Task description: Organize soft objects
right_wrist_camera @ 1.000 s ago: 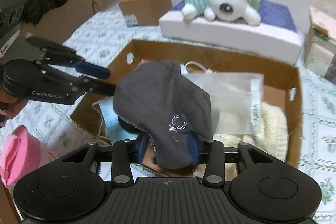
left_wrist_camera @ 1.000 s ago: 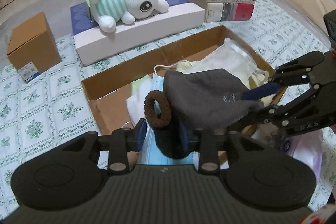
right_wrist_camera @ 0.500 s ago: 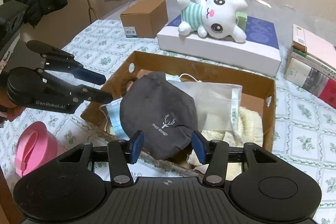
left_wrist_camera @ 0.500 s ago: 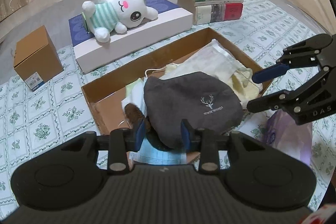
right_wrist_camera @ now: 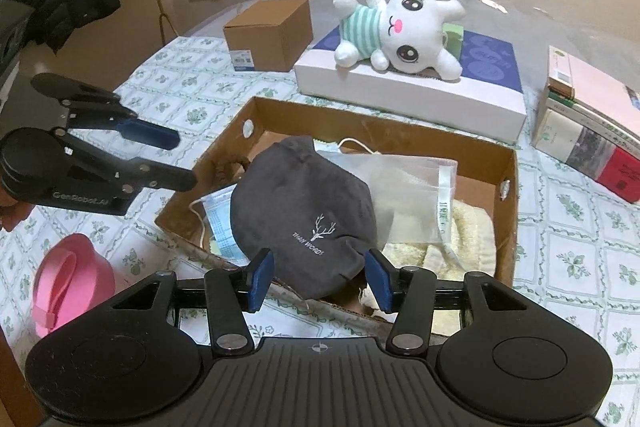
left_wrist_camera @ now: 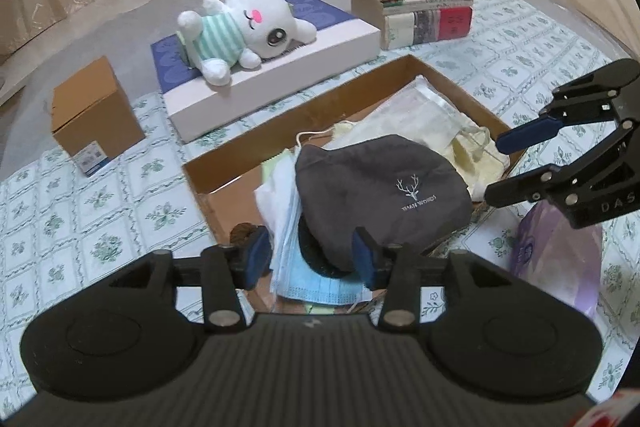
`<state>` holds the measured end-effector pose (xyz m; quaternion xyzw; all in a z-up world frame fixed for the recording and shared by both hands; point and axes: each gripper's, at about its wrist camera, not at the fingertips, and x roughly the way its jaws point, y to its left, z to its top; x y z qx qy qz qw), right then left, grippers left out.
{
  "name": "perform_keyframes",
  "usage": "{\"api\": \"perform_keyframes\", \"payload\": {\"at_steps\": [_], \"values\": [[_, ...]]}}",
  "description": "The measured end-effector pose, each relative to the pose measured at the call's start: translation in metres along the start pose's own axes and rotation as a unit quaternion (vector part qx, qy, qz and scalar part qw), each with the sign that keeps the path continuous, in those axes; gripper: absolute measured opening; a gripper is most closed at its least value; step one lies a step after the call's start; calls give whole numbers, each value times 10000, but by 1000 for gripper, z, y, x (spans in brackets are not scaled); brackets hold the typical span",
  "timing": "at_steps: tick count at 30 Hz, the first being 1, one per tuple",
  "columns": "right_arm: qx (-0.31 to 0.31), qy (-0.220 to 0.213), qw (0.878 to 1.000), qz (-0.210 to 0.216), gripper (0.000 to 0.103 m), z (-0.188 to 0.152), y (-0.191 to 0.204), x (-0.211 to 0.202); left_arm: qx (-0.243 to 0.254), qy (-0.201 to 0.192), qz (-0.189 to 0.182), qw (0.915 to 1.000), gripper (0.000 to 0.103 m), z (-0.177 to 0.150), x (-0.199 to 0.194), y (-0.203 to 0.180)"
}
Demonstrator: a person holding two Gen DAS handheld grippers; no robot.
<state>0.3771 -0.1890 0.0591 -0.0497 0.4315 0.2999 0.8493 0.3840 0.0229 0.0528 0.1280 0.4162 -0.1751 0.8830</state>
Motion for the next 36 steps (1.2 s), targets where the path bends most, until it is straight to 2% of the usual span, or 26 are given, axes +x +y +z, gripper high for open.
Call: {"api": "perform_keyframes", "payload": {"at_steps": [1, 3, 4, 5, 7, 9, 14, 22, 26, 28, 32, 35, 36], "values": [[25, -22, 10000, -25, 52, 0, 1, -4, -37, -40, 26, 10000, 52, -1, -5, 1], [86, -96, 9999, -93, 67, 0, 3, -14, -120, -131, 61, 9998, 63, -3, -17, 3], [109, -156, 9997, -126, 78, 0, 5, -20, -163, -181, 87, 9997, 66, -3, -25, 3], [123, -225, 9996, -156, 83, 0, 7, -27, -207, -226, 117, 9995, 70, -4, -32, 4], [135, -282, 9993, -203, 83, -2, 11, -39, -324, -317, 163, 9988, 73, -7, -46, 3], [190, -334, 9990, -234, 84, -2, 15, -51, -474, -429, 185, 9978, 82, -12, -62, 2], [474, -489, 9976, -153, 84, -13, 26, -80, -750, -828, 386, 9930, 91, -30, -107, -10], [836, -731, 9936, -214, 84, -47, 50, -125, -1241, -1691, 547, 9762, 91, -76, -183, -42], [970, -977, 9900, -292, 84, -70, 64, -150, -1270, -2053, 579, 9687, 91, -107, -206, -69], [1040, -1120, 9877, -321, 84, -83, 72, -161, -1430, -2236, 590, 9623, 91, -124, -214, -80], [992, -1246, 9867, -312, 84, -112, 92, -175, -1600, -2276, 541, 9590, 90, -152, -227, -100], [1019, -1353, 9848, -374, 84, -135, 106, -181, -1718, -2208, 822, 9565, 91, -170, -233, -116], [1099, -1387, 9835, -381, 84, -144, 109, -183, -1848, -2139, 815, 9558, 91, -176, -234, -120]]}}
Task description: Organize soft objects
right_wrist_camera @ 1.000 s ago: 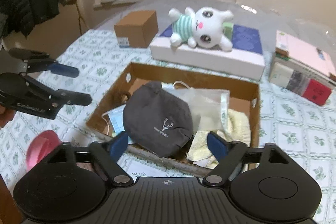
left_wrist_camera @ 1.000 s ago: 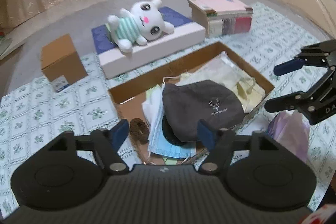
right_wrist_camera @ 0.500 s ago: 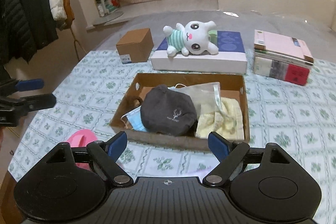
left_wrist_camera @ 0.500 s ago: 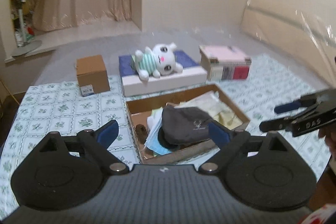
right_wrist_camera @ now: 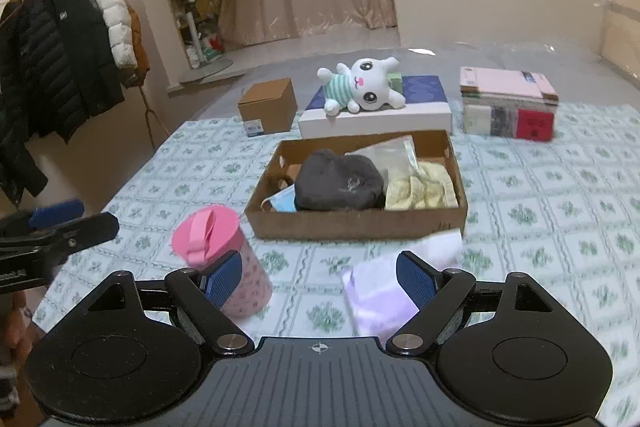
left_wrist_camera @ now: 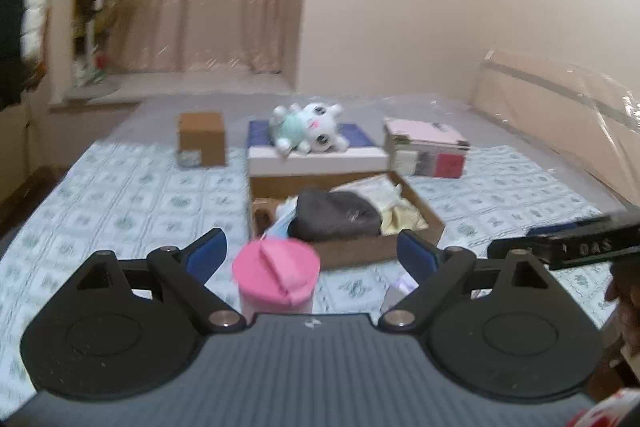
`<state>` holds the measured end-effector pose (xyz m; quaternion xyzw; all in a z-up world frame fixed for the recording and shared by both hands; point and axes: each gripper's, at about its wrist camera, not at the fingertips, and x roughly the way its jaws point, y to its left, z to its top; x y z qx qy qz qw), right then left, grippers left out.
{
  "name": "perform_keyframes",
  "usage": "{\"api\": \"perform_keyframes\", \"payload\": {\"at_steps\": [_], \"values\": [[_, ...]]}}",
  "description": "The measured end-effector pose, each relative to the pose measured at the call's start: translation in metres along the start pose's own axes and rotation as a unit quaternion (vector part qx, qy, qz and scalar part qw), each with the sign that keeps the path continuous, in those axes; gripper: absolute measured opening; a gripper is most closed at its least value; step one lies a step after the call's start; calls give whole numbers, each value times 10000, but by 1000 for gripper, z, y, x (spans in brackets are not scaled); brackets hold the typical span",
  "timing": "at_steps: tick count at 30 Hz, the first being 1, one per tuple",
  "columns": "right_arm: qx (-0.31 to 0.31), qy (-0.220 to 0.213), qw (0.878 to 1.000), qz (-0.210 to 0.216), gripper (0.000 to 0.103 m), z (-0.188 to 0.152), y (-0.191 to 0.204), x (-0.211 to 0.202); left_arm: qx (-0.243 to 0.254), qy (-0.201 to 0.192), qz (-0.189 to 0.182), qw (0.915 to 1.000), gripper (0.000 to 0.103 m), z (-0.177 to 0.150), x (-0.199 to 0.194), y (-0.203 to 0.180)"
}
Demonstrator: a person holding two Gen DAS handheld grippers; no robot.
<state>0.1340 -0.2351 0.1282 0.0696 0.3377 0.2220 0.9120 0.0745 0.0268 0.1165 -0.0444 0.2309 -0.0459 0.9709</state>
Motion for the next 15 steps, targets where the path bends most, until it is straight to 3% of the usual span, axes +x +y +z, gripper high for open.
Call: {"api": "perform_keyframes", "payload": {"at_steps": [5, 15], "values": [[272, 5, 9996, 19, 84, -35, 0, -15, -508, 421, 97, 9978, 91, -23, -9, 2], [263, -25, 9992, -292, 84, -84, 6, -42, -532, 823, 318, 9947, 91, -67, -25, -5]]}}
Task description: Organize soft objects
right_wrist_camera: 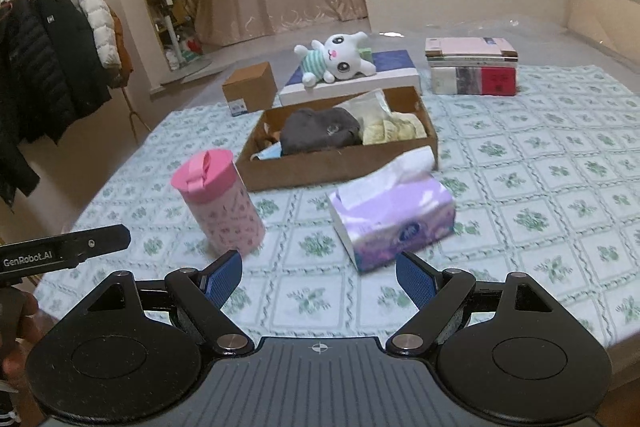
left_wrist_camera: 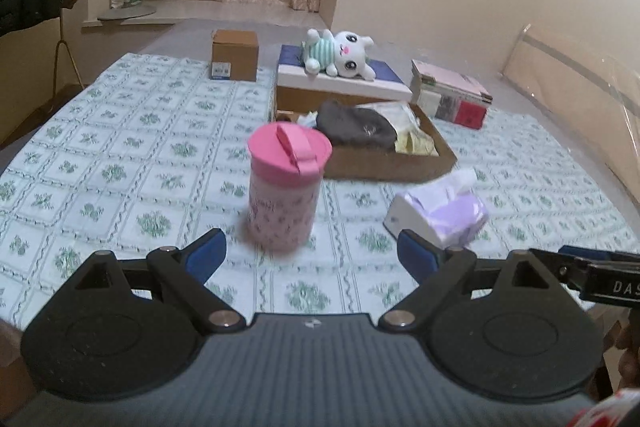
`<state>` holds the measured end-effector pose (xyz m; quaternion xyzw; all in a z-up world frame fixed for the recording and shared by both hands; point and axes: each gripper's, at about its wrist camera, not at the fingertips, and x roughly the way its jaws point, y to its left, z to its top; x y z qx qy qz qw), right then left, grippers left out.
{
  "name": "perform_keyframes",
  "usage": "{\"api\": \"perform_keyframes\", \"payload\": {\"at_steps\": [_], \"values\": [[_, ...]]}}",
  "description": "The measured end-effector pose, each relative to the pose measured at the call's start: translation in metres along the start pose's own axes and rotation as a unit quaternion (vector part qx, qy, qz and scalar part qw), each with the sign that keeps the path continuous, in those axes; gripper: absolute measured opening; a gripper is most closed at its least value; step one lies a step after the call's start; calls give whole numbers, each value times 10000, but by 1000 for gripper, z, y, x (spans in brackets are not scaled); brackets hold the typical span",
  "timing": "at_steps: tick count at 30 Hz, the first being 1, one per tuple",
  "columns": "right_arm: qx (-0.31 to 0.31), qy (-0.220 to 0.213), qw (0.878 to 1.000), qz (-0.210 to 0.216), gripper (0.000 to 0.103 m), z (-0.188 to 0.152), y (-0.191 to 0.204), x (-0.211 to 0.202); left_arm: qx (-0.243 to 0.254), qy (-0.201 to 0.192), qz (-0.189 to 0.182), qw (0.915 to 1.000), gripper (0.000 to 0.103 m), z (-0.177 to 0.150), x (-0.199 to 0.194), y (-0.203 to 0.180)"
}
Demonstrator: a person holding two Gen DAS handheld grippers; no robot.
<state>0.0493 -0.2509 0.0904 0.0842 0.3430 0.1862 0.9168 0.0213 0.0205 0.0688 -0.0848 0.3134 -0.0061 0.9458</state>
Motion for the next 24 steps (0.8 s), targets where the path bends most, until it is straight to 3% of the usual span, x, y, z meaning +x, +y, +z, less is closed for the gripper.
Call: {"api": "perform_keyframes", "payload": {"at_steps": [12, 17, 24], "values": [[-230, -66, 9990, -366, 84, -39, 7, -4, 303, 192, 204, 9991, 91, -45, 2, -13], [-204, -41, 9991, -360, 84, -47, 6, 3, 221, 368, 207, 9989, 91, -52, 10, -12], [-289, -38, 9988, -383, 84, -49, 8, 8, 241, 304, 314, 9988, 91, -51, 14, -9]]}}
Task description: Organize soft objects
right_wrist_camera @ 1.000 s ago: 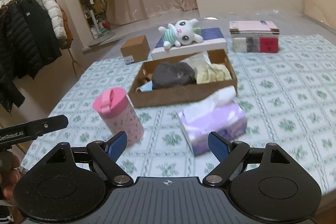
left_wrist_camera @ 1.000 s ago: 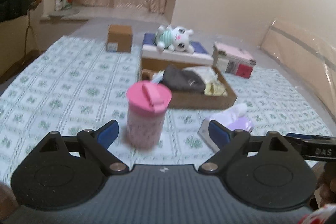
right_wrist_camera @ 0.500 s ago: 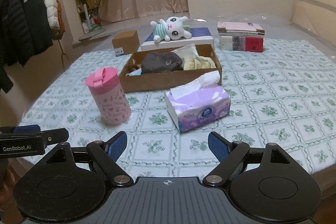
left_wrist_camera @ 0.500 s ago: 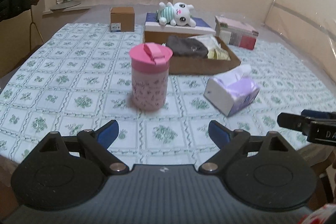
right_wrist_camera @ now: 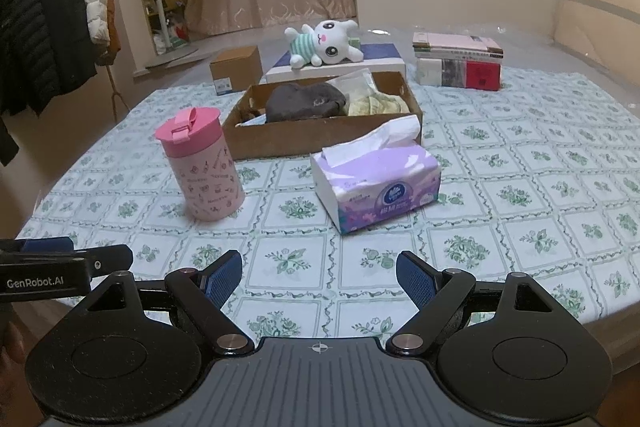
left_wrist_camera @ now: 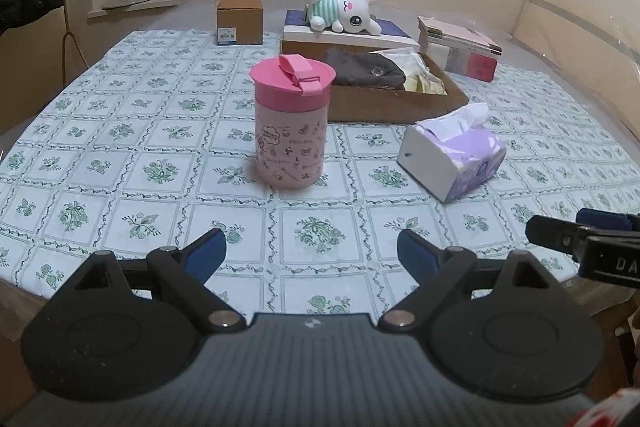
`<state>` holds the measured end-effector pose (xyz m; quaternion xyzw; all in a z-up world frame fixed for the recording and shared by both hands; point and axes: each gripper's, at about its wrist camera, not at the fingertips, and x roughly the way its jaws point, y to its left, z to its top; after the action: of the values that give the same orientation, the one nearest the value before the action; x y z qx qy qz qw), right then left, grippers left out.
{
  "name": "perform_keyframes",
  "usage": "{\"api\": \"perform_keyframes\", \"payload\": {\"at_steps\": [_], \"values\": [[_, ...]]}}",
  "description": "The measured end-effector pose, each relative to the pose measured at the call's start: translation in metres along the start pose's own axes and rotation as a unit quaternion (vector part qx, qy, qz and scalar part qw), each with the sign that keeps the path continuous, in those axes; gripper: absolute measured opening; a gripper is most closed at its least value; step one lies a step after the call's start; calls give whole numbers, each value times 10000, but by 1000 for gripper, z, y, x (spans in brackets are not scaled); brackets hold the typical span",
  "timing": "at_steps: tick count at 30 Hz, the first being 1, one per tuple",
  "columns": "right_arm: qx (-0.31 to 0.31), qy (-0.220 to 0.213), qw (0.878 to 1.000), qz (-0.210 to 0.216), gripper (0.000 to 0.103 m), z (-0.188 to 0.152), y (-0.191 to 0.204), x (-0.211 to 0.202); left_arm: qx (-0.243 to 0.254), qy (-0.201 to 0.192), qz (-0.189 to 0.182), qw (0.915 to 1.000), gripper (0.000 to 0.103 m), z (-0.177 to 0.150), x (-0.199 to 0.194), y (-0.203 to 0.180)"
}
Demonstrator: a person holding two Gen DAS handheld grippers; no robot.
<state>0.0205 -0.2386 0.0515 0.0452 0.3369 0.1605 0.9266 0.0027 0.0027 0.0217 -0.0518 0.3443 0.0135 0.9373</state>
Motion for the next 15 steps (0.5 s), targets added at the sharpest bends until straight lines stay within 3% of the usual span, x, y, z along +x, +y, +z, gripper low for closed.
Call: {"api": "perform_keyframes", "payload": {"at_steps": [15], "values": [[-157, 8, 9999, -10, 84, -1, 11, 4, 55, 36, -33, 10000, 91, -3, 0, 0]]}}
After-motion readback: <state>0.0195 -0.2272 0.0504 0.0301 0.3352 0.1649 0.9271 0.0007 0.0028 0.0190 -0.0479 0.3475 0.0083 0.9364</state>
